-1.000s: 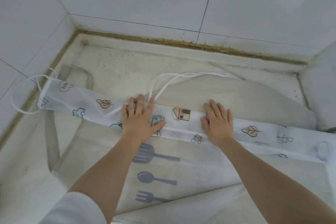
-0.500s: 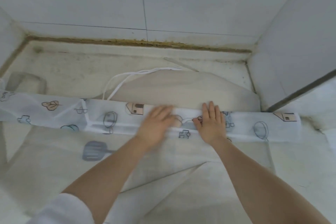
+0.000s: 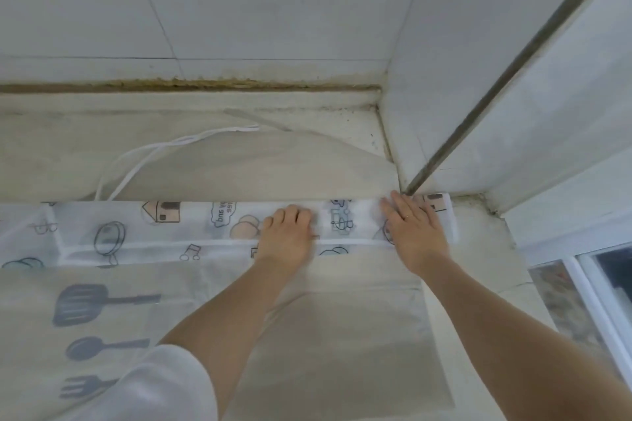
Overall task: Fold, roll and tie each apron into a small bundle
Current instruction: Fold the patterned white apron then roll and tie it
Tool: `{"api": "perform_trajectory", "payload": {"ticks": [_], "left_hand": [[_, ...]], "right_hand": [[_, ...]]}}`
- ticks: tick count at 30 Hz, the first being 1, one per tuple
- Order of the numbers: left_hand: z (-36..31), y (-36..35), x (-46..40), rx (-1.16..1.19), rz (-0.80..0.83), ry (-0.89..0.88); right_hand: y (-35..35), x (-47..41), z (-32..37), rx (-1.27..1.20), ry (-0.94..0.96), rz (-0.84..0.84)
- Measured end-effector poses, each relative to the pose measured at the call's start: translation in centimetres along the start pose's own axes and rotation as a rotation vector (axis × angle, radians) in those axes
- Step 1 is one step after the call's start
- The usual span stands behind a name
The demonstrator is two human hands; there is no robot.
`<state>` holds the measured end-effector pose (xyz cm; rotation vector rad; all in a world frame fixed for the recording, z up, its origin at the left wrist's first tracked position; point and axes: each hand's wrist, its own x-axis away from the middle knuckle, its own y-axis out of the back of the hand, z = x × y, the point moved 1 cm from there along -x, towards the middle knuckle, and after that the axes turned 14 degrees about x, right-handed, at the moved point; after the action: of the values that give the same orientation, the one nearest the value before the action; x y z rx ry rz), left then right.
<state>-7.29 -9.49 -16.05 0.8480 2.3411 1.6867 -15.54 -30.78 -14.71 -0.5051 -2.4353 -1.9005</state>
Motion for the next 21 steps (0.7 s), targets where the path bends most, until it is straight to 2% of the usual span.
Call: {"api": "perform_trajectory", "payload": {"ticks": [2,5,8,11,17,19,21], "left_hand": [[-0.6,0.1,0.1,-0.064,-0.002,-0.014],[-2.2,0.3,-0.6,-0.023,0.003,-0.203],[-4.0,-0.2,-1.9,0.063,0.091,-0.289],[-4.3,-1.5,-2.4,0.115,0.058,-0.241],[-1.5,-1.1,-0.4,-0.024,0.031,-0.235],[-0.2,-1.0,0.0,-0.024,0.005,-0.235],[0.5,-0.8,0.3,-0.056,-0.024,-0.218]], "right_hand": [[-0.2,0.5,0.4,-0.009,-0.091,-0.032],[-0.3,0.4,1.3,-0.155,-0.228,-0.004],[-0.4,-0.2,1.0,-0.23,-0.125,0.041],[-0.5,0.1,0.8,-0.197,-0.038,0.028],[0.6,0.0,2.6,-0.312,0.086,-0.026],[1.0,-0.2,2.5,-0.27,-0.016,-0.064],[1.0,-0.1,1.9,-0.228,-0.238,-0.07]]}}
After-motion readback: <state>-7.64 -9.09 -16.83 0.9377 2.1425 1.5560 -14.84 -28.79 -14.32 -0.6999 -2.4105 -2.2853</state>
